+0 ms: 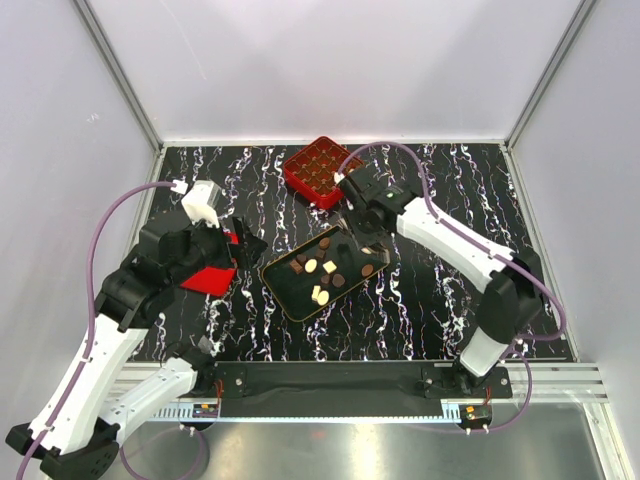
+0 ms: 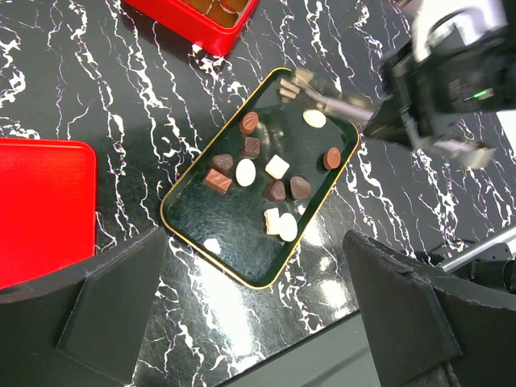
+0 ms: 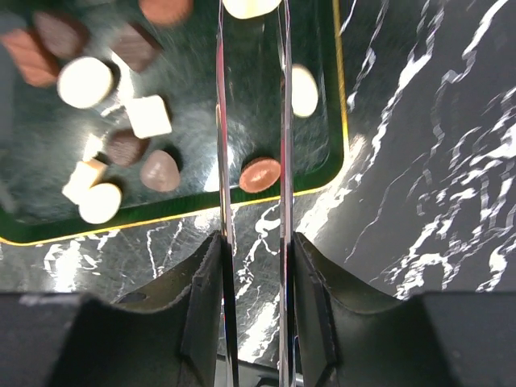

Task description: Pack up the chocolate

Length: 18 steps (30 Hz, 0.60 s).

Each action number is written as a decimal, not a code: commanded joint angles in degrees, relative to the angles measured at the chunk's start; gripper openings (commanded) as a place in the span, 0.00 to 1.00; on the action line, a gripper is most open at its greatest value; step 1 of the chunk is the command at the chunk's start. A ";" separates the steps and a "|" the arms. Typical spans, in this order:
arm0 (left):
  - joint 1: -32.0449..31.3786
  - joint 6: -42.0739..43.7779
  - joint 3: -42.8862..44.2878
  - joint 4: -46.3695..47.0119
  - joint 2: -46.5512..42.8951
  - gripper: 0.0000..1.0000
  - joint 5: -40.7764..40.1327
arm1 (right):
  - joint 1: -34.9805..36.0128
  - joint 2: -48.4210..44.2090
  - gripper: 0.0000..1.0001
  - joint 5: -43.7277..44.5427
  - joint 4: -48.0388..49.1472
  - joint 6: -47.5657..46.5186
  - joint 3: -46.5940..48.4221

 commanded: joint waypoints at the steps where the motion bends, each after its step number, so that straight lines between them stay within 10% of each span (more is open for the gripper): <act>1: 0.39 1.53 2.72 1.22 0.15 0.99 -1.29 | 0.41 -3.80 0.41 1.77 -0.06 -2.54 5.08; 13: 0.39 2.41 3.07 1.75 1.30 0.99 -2.17 | -10.14 27.73 0.41 5.04 -9.99 -12.57 54.69; 18: 0.48 2.93 3.16 1.66 1.74 0.99 -2.61 | -12.25 30.92 0.41 5.04 -3.76 -13.00 54.49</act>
